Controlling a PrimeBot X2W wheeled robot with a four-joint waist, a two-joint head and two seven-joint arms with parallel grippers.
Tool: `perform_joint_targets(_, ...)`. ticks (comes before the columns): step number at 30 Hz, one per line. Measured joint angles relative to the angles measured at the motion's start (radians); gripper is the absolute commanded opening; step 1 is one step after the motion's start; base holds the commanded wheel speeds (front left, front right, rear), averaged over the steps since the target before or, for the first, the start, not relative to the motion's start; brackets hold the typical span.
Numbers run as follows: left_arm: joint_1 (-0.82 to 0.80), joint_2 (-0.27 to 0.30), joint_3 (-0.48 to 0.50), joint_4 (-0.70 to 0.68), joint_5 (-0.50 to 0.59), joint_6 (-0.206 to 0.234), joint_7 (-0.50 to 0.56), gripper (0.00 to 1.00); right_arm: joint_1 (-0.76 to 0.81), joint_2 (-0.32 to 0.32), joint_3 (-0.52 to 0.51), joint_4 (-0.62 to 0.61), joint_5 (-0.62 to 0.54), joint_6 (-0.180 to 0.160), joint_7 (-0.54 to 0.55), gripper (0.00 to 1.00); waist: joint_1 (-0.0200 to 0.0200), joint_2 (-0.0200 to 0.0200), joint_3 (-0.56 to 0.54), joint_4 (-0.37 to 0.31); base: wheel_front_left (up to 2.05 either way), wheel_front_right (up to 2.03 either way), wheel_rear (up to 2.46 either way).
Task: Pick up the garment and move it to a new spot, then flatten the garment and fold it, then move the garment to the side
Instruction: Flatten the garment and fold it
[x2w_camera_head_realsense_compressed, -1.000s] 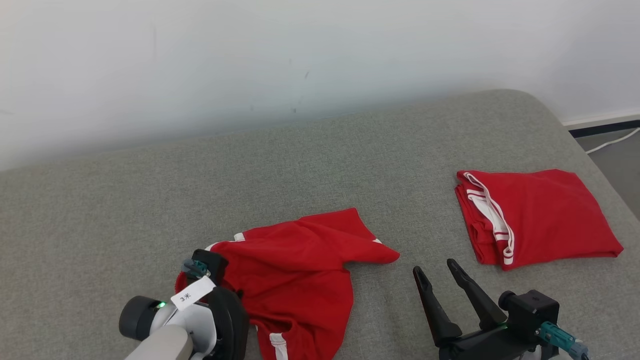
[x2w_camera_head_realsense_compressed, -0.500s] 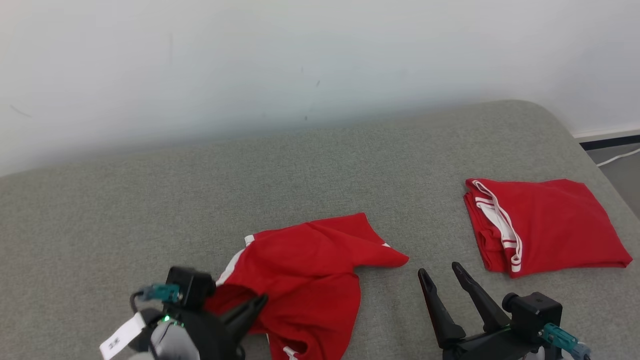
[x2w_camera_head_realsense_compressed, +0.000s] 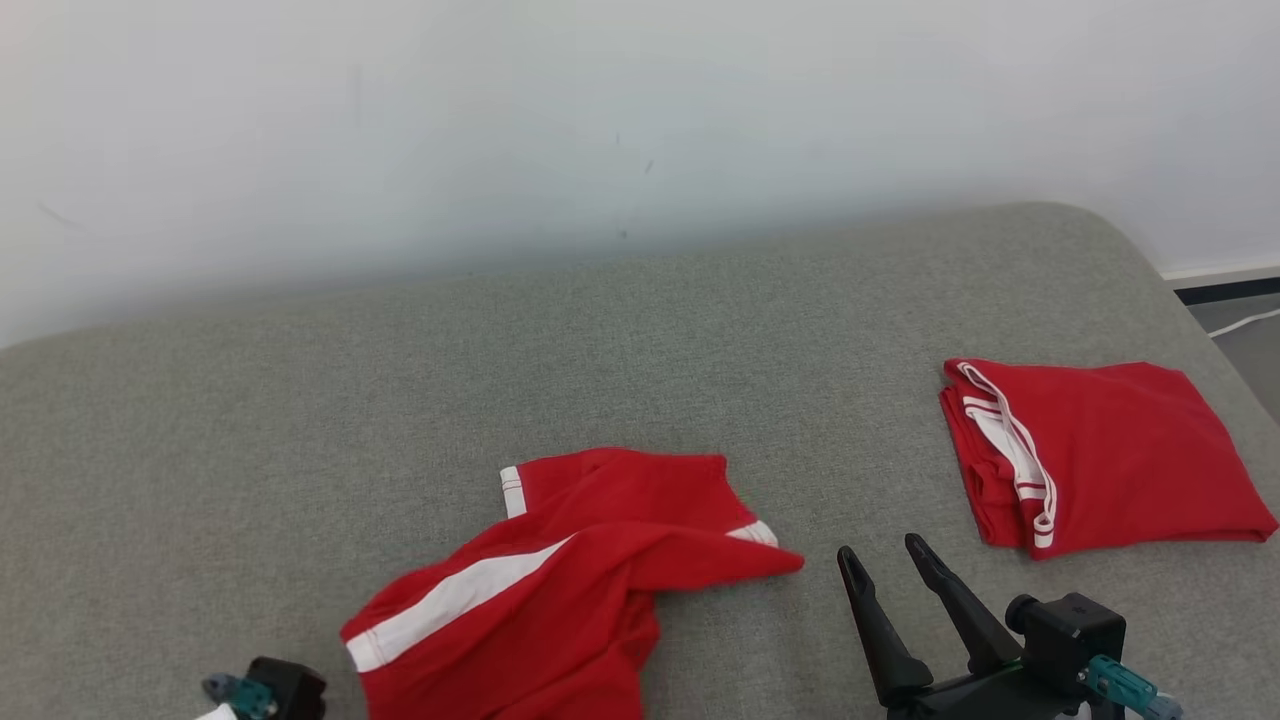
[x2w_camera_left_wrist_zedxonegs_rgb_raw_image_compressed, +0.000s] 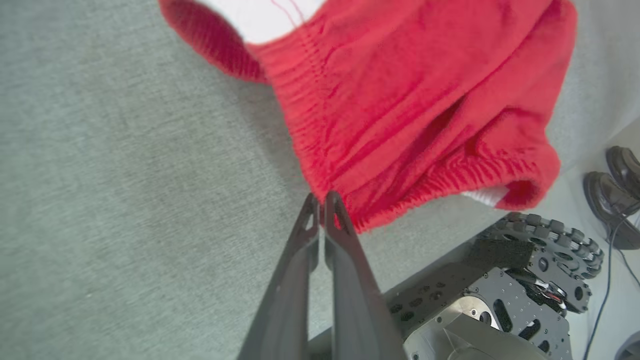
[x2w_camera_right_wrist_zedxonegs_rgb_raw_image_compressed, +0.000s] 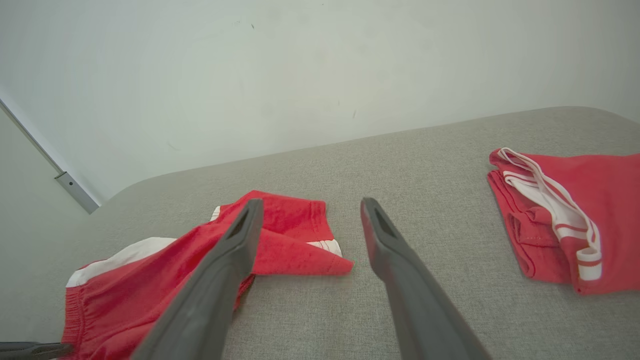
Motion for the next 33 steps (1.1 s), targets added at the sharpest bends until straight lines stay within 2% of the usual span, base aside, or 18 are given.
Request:
perform_joint_targets(3,-0.012,0.01,0.012,0.025,0.024,0.049,0.025,0.0,-0.001,0.0,0.001,-0.001,0.0,0.0,0.0,1.0,0.0,-0.0001,0.005,0.002,0.0,0.0,0.0)
perform_joint_targets(4,-0.034,0.027,0.018,0.042,0.05,0.08,0.039,0.0,-0.002,0.0,0.003,-0.001,0.0,0.0,0.0,1.0,0.0,0.0,0.009,0.002,0.0,0.0,0.0)
perform_joint_targets(9,-0.087,0.064,0.026,0.077,0.134,0.099,0.072,0.0,-0.005,-0.001,0.004,-0.002,0.0,0.0,0.001,1.0,0.0,0.0,0.016,0.0,0.0,0.0,0.0)
perform_joint_targets(10,-0.092,0.067,0.026,0.082,0.147,0.104,0.077,0.36,-0.006,-0.001,0.004,-0.002,0.0,0.0,0.001,1.0,0.0,0.0,0.017,-0.001,0.0,0.0,0.0)
perform_joint_targets(12,-0.102,0.067,0.027,0.09,0.165,0.106,0.081,1.0,-0.007,-0.002,0.004,-0.002,0.0,0.0,0.001,1.0,0.0,0.0,0.019,-0.003,0.0,0.0,0.0)
perform_joint_targets(20,-0.104,0.056,0.063,0.095,0.203,0.115,0.076,1.0,-0.008,-0.003,-0.002,0.001,0.0,-0.001,0.001,1.0,0.0,0.0,0.019,-0.008,0.0,0.0,0.0)
perform_joint_targets(23,-0.106,0.042,0.115,0.084,0.208,0.115,0.03,1.0,-0.006,-0.012,-0.021,0.002,0.002,-0.01,0.0,1.0,0.0,-0.0001,0.015,-0.003,0.0,0.0,0.0)
perform_joint_targets(28,-0.11,-0.071,0.285,0.045,0.208,0.115,-0.099,1.0,-0.003,-0.015,-0.052,0.009,0.011,-0.027,-0.017,1.0,0.0,0.0,0.004,0.016,0.0,0.0,0.0)
perform_joint_targets(33,-0.094,-0.188,0.39,-0.007,0.251,0.116,-0.234,1.0,-0.002,-0.018,-0.078,0.02,0.014,-0.036,-0.027,1.0,0.0,0.0,-0.016,0.038,0.0,0.0,0.0)
